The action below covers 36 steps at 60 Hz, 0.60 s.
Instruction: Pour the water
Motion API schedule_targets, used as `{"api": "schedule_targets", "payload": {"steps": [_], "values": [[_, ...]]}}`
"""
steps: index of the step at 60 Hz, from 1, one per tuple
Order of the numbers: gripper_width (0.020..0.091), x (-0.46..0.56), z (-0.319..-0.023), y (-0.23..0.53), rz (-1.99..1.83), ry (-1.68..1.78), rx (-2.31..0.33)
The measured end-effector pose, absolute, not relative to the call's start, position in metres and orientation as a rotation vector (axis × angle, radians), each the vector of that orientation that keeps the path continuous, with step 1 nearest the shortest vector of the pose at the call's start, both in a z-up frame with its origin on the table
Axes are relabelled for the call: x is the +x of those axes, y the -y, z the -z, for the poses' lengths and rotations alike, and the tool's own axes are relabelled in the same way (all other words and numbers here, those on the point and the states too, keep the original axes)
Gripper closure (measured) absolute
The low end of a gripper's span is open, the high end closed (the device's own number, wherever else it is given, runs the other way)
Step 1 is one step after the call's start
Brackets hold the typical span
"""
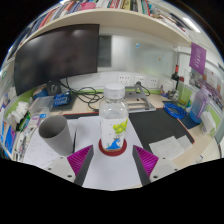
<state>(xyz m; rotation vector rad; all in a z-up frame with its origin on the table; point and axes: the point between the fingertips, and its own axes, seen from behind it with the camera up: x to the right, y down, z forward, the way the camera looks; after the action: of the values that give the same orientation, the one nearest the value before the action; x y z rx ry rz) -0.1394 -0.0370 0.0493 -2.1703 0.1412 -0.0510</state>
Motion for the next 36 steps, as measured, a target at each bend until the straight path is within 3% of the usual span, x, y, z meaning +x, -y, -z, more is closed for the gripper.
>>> {"api": "schedule_targets", "payload": {"steps": [16, 36], "values": [[0.0311, -0.157, -0.108, 0.128, 0.056, -0.149, -2.2], [0.0315, -0.217, -0.171, 0.186, 0.025, -0.154, -2.143]]}}
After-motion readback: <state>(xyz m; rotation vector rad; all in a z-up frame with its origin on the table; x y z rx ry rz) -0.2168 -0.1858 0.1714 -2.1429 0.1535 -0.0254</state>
